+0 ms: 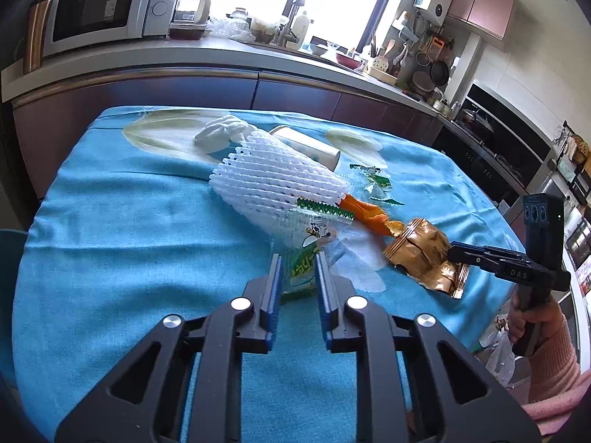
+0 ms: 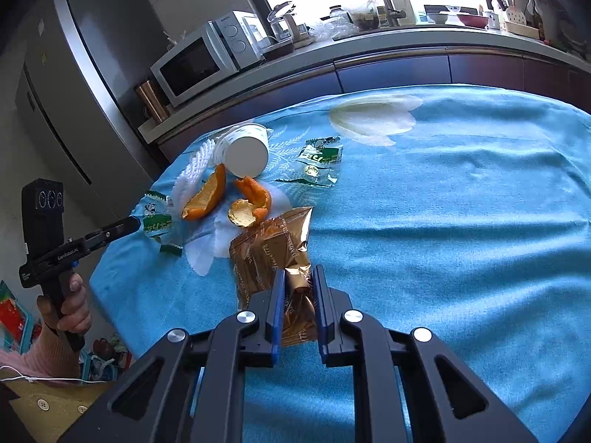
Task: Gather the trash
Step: 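Grasp a clear plastic wrapper with the left tool while the right tool grasps a gold snack bag, then carry the clear wrapper and gold bag in both tools over the teal bin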
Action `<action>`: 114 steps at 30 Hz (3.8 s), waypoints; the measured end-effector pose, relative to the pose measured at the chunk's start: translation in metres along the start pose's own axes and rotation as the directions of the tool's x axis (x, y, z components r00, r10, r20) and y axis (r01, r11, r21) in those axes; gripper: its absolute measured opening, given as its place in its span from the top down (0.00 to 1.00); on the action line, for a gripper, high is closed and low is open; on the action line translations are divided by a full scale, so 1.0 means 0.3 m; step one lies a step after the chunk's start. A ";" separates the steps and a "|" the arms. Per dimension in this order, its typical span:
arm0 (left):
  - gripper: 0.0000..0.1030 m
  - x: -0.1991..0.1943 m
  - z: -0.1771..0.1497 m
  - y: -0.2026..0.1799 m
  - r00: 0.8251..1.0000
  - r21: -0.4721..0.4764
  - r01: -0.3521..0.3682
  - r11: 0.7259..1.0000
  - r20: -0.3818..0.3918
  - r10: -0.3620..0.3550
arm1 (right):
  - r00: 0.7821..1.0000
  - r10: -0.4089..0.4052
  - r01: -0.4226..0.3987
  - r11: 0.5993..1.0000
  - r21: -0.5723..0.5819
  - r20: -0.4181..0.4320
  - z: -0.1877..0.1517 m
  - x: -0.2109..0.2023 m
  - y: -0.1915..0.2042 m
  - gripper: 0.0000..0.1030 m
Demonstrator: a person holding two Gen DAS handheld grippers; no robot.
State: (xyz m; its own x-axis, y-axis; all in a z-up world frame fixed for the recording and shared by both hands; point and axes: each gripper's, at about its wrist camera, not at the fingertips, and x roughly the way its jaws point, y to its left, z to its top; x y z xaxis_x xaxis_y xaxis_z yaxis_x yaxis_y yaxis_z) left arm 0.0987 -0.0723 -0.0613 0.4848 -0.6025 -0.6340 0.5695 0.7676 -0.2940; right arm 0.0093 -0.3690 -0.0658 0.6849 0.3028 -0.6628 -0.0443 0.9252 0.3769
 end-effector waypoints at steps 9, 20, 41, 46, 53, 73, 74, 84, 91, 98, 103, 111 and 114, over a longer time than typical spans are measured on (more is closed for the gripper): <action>0.80 0.040 -0.006 -0.031 1.000 0.031 -0.008 0.999 -0.019 0.009 | 1.000 0.002 -0.002 1.000 -0.012 0.024 0.011 -0.042 0.013 0.87; 0.99 0.025 -0.010 -0.043 1.000 0.044 0.010 0.999 -0.018 -0.009 | 0.999 0.019 -0.018 1.000 -0.016 0.042 0.016 -0.080 0.029 0.87; 0.99 -0.160 -0.048 0.017 0.998 0.029 -0.055 0.998 0.039 0.054 | 0.970 0.238 -0.233 0.969 -0.082 0.054 0.063 0.034 0.259 0.87; 0.99 -0.224 -0.060 0.059 0.994 0.010 -0.095 0.995 0.061 0.094 | 0.953 0.302 -0.298 0.949 -0.106 0.025 0.081 0.104 0.347 0.87; 0.99 -0.328 -0.083 0.143 0.983 -0.036 -0.159 0.987 0.090 0.162 | 0.933 0.360 -0.358 0.923 -0.144 -0.010 0.114 0.180 0.462 0.87; 0.99 -0.568 -0.144 0.402 0.928 -0.194 -0.319 0.928 0.136 0.348 | 0.886 0.448 -0.465 0.852 -0.241 -0.125 0.215 0.375 0.761 0.87; 0.99 -0.580 -0.145 0.416 0.924 -0.199 -0.327 0.924 0.138 0.357 | 0.884 0.449 -0.467 0.849 -0.247 -0.131 0.221 0.382 0.777 0.87; 0.99 -0.634 -0.152 0.553 0.889 -0.255 -0.405 0.878 0.114 0.444 | 0.866 0.463 -0.499 0.814 -0.297 -0.188 0.262 0.476 0.925 0.87; 0.99 -0.634 -0.165 0.632 0.877 -0.278 -0.438 0.855 0.079 0.475 | 0.862 0.459 -0.506 0.804 -0.313 -0.217 0.273 0.539 0.996 0.87; 0.99 -0.606 -0.178 0.698 0.866 -0.298 -0.467 0.832 0.033 0.498 | 0.864 0.442 -0.501 0.804 -0.321 -0.241 0.277 0.593 1.047 0.87; 0.99 -0.586 -0.188 0.727 0.862 -0.314 -0.478 0.820 0.012 0.507 | 0.867 0.426 -0.494 0.805 -0.329 -0.260 0.276 0.630 1.080 0.87; 0.99 -0.544 -0.196 0.782 0.858 -0.327 -0.493 0.807 -0.027 0.513 | 0.869 0.400 -0.484 0.808 -0.336 -0.291 0.277 0.706 1.131 0.87; 0.99 -0.528 -0.197 0.802 0.856 -0.332 -0.498 0.801 -0.041 0.515 | 0.871 0.389 -0.478 0.812 -0.335 -0.299 0.277 0.733 1.147 0.87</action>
State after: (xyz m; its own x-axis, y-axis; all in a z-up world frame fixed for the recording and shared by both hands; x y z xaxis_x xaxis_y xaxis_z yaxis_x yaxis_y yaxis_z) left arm 0.1196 0.2207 -0.0737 0.6816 -0.1113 -0.7232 -0.0058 0.9875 -0.1574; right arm 0.2050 -0.0031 -0.0282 0.3617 0.6924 -0.6243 -0.6069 0.6832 0.4061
